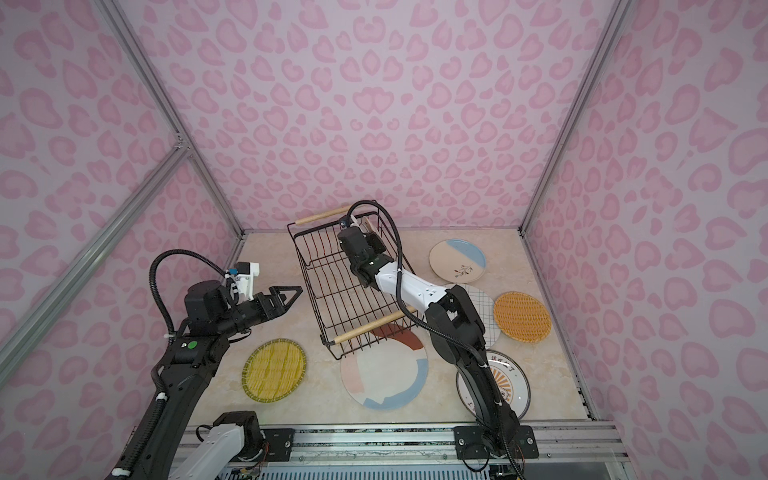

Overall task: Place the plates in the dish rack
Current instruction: 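Lower the white plate upright into the rack slots beside the star plate, then open the right gripper and pull it back from the rack toward the robot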

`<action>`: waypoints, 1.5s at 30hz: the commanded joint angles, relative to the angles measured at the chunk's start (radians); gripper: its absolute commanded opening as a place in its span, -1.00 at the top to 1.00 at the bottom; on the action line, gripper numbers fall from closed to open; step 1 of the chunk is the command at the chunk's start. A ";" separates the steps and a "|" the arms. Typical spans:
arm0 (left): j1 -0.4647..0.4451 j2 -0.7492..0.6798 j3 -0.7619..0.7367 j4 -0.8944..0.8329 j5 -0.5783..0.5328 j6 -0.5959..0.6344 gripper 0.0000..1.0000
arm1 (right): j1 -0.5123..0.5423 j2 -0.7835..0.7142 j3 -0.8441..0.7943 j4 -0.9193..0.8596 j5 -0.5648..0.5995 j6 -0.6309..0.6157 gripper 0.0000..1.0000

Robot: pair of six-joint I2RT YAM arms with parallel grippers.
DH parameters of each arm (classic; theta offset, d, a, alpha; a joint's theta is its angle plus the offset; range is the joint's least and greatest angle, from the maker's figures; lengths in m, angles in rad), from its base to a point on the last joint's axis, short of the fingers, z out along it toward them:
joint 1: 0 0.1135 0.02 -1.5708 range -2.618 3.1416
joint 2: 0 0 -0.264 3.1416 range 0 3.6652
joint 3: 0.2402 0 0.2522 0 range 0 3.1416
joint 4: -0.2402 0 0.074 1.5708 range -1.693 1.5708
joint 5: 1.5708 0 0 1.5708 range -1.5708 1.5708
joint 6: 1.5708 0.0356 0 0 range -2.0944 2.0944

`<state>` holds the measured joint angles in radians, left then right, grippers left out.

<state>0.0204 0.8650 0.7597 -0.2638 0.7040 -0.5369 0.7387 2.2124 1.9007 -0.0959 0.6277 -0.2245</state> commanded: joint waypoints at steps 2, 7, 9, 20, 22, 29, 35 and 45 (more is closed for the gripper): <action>0.004 0.002 -0.005 0.038 0.020 -0.004 -0.95 | 0.002 -0.012 -0.017 0.013 0.014 0.009 0.69; 0.010 0.002 -0.008 0.043 0.023 -0.008 -0.96 | 0.007 -0.026 -0.019 0.008 0.017 0.010 0.69; 0.014 0.003 -0.010 0.044 0.026 -0.011 -0.96 | 0.008 -0.034 -0.019 0.007 0.018 0.013 0.69; 0.023 -0.005 -0.017 0.053 0.029 -0.019 -0.96 | 0.044 -0.144 -0.053 -0.019 -0.012 0.045 0.62; 0.024 -0.007 -0.017 0.055 0.031 -0.020 -0.96 | 0.051 -0.165 -0.052 -0.030 -0.018 0.051 0.57; 0.033 -0.013 -0.020 0.055 0.029 -0.021 -0.96 | 0.081 -0.259 -0.076 -0.080 -0.019 0.074 0.51; 0.033 -0.019 -0.036 0.043 -0.005 -0.021 -0.96 | 0.102 -0.467 -0.300 -0.060 -0.019 0.187 0.38; 0.015 -0.084 -0.078 -0.183 -0.113 -0.066 -0.96 | 0.137 -0.859 -0.738 -0.072 -0.032 0.363 0.16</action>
<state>0.0345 0.8078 0.6968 -0.3363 0.6388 -0.5797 0.8745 1.4117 1.2263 -0.1707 0.6018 0.0631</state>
